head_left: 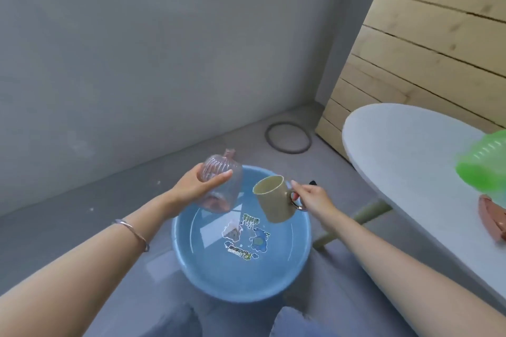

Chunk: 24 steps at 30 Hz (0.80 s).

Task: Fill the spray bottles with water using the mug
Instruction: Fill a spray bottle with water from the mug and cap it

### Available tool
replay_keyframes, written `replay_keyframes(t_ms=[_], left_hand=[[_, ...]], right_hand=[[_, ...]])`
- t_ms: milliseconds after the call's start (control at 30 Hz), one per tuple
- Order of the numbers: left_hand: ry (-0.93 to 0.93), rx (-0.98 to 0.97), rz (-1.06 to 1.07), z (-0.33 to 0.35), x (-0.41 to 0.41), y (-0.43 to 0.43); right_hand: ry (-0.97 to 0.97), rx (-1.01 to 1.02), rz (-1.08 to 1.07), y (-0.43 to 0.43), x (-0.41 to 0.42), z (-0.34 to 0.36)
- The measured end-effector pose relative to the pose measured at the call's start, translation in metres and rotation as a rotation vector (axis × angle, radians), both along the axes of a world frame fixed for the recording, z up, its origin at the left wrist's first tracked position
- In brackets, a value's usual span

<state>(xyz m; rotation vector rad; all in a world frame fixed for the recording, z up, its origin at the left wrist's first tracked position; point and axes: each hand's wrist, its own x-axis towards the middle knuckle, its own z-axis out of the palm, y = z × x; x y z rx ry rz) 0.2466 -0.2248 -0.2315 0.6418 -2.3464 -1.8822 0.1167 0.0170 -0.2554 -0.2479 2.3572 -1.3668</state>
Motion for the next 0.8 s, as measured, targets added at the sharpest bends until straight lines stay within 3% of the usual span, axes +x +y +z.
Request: replay_keyframes(t_ms=[167, 333, 800], left_hand=[[-0.073, 0.025, 0.055, -0.075, -0.022, -0.028], [-0.090, -0.015, 0.081, -0.132, -0.031, -0.043], [-0.042, 0.098, 0.133, -0.197, -0.029, -0.038]], right_hand=[[0.038, 0.211, 0.172, -0.022, -0.029, -0.076], [0.221, 0.358, 0.194, -0.045, -0.048, -0.133], [0.355, 0.398, 0.253, -0.072, -0.045, -0.195]])
